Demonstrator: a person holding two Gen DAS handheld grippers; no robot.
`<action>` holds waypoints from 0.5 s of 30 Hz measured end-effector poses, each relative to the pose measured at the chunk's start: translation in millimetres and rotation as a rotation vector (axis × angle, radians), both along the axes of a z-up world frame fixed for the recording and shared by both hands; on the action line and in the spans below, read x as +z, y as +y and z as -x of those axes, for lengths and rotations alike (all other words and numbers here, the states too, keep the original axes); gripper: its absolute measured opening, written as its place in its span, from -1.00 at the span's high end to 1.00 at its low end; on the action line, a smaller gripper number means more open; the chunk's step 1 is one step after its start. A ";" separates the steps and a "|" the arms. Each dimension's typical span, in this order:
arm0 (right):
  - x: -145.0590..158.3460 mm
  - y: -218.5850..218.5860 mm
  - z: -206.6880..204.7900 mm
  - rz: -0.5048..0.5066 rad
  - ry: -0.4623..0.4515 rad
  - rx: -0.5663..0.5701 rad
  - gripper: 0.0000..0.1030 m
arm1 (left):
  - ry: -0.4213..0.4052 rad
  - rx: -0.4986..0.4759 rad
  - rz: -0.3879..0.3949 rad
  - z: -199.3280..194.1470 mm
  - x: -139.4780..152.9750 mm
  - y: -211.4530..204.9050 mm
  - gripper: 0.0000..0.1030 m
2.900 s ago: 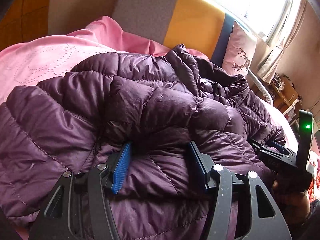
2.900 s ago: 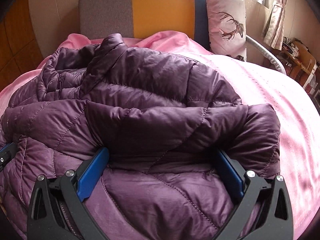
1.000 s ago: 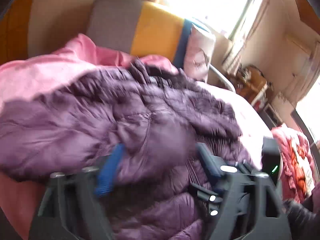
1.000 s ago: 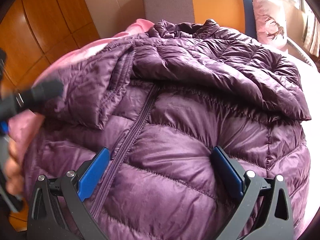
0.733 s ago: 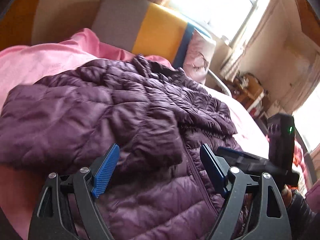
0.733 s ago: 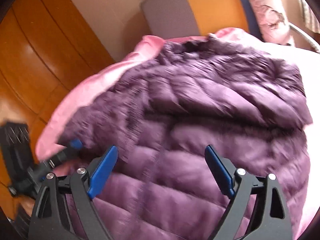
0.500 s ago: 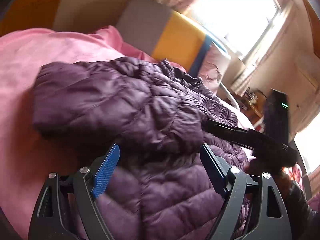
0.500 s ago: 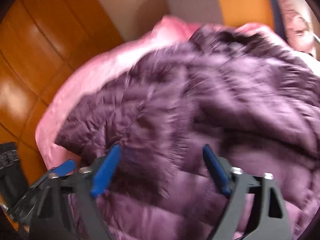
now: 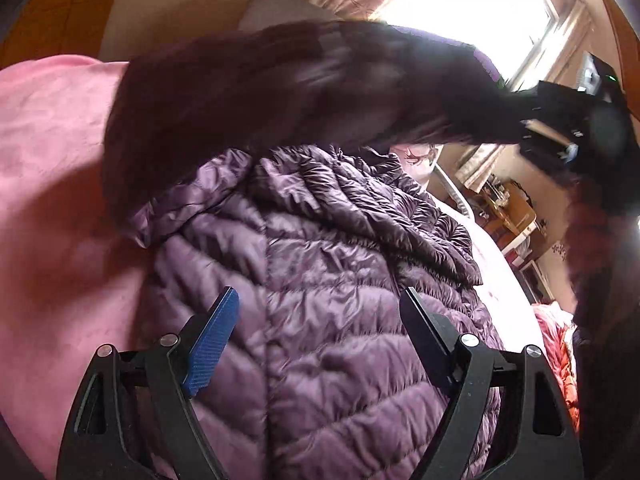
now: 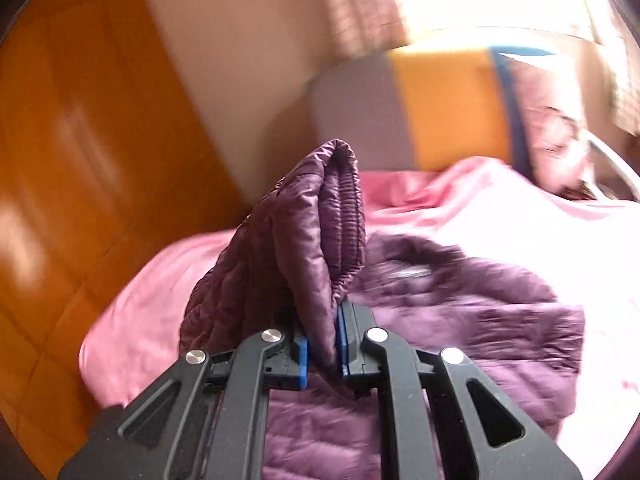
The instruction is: Fold large clothes
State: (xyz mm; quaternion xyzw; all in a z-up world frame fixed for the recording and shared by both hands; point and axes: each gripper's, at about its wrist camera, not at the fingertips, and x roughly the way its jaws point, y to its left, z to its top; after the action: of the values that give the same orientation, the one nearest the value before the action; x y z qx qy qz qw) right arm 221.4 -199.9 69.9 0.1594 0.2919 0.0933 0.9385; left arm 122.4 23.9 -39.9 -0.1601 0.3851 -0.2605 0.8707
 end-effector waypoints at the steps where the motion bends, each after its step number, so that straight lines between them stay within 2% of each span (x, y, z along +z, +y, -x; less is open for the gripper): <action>1: -3.8 -18.1 -0.6 -0.016 0.015 -0.039 0.80 | 0.007 -0.001 -0.008 -3.4 -0.9 -3.6 -0.58; 6: -51.1 -92.9 1.1 -0.074 0.128 -0.226 0.80 | 0.049 -0.005 -0.048 -19.7 -11.0 -17.5 -0.58; 12: -119.0 -135.2 3.9 -0.105 0.284 -0.322 0.79 | 0.071 -0.018 -0.085 -22.2 -16.1 -20.6 -0.58; 15: -131.1 -147.1 12.5 -0.092 0.311 -0.346 0.54 | 0.034 -0.009 -0.109 -22.6 -1.6 -18.6 -0.58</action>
State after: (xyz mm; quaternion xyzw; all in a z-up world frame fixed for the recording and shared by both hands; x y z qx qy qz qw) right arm 208.9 -347.0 -61.2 0.2620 0.3965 -0.0815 0.8761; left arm 144.9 5.3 -41.5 -0.1152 0.4142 -0.2402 0.8703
